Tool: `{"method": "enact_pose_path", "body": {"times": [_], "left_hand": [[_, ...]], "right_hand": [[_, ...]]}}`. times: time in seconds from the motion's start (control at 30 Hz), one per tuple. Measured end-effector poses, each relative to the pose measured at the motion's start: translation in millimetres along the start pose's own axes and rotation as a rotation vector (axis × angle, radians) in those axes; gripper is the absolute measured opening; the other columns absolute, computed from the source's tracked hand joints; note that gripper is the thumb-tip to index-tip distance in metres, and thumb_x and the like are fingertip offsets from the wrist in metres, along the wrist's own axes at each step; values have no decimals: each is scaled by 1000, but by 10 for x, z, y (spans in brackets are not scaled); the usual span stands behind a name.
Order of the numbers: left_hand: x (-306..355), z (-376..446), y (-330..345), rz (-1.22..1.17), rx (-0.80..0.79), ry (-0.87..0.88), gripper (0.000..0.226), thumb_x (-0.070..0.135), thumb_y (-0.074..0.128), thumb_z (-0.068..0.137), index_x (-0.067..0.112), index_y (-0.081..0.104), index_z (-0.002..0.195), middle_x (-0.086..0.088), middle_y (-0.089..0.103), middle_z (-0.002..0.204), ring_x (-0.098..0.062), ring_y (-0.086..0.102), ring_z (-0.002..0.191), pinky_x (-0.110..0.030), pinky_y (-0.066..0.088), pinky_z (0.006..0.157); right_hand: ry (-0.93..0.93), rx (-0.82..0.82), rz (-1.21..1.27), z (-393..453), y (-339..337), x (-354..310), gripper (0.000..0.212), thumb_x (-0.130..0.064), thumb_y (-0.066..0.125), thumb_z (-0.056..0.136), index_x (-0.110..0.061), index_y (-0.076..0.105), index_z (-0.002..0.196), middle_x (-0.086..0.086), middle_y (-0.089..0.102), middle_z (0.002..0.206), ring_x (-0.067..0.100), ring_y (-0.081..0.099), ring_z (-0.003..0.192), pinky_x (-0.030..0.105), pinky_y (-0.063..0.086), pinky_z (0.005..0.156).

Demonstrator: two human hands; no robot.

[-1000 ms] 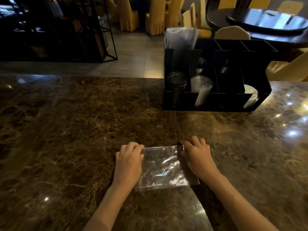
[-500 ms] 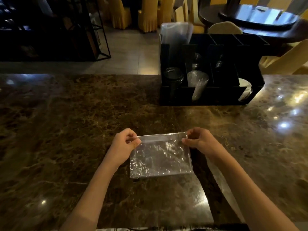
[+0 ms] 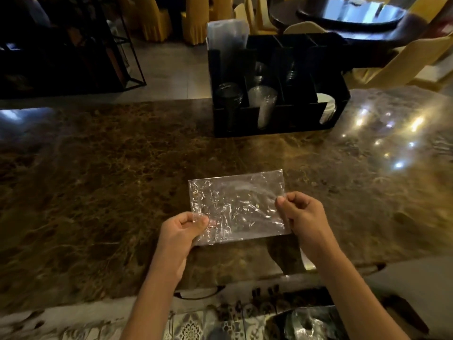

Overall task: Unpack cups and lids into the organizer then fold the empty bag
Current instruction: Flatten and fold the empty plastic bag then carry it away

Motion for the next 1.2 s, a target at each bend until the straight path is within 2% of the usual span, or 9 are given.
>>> {"method": "enact_pose_path", "body": {"times": [0.2,0.37,0.5,0.57,0.67,0.77,0.97,1.1,1.2], "left_hand": [[-373,-636,572,25,56,73,6,12,73,87,14,72,81,2,67,65,-14,59,67,-32,52,65],[-901,-1445,1374,-32,116,78,8,13,73,86,16,68,82,6,69,64,-5,59,59,-22,46,56],[-1272,-2034,1935,-77,175,64,7,12,73,85,12,69,90,3,76,74,-7,69,73,-21,53,64],[-1370,-2286,2187,-74,179,39,10,15,74,84,17,66,90,4,78,78,-12,71,79,-25,53,69],[-1574,-2533,2480,-53,134,-38,37,24,76,74,24,61,108,0,79,89,-17,74,85,-28,54,74],[-1808,-2653,2533,-57,73,-128,59,28,76,69,11,59,122,-6,78,93,-18,74,83,-26,58,70],[-2923,-2691,2592,13,43,-217,12,14,70,85,2,70,89,-7,75,74,-14,68,65,-20,57,58],[-3776,-2554,2568,131,17,-235,20,16,65,93,0,71,81,-11,69,71,-15,61,61,-20,52,55],[-4475,-2361,2501,236,34,-316,25,18,62,94,3,71,75,-20,70,77,-22,63,64,-31,53,62]], "right_hand": [[11,-99,-7,-547,-780,38,13,-25,75,86,-13,75,89,11,69,78,10,63,61,19,51,53],[16,-76,30,-1089,-1755,231,8,-20,71,89,-15,77,87,0,70,70,8,65,64,21,53,60],[72,-69,31,-1548,-2430,331,19,-18,73,87,-8,71,102,4,78,86,20,74,78,29,57,66],[79,-23,1,-1778,-2723,361,20,-17,73,88,-2,68,101,-2,74,73,14,70,69,28,54,60],[82,28,-14,-2005,-3105,484,13,-14,70,91,-2,65,92,-10,52,51,9,48,52,26,42,49],[98,64,30,-2107,-3270,591,7,-11,69,91,-7,64,89,-2,47,54,11,43,50,23,41,45],[243,168,40,-2306,-3700,1625,13,-19,70,90,-8,71,97,9,64,79,16,62,71,22,53,57],[393,233,66,-2366,-3874,2567,14,-9,69,89,-18,78,83,-4,72,71,7,66,65,18,54,58],[497,304,0,-2353,-3975,3294,6,-12,70,90,-14,74,88,-4,71,68,7,62,58,20,52,54]]}}
Point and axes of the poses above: each hand's wrist, its own z-axis towards the middle knuckle, its own y-axis out of the palm, x = y × z, the point moved 1 cm from there along z, towards the middle knuckle
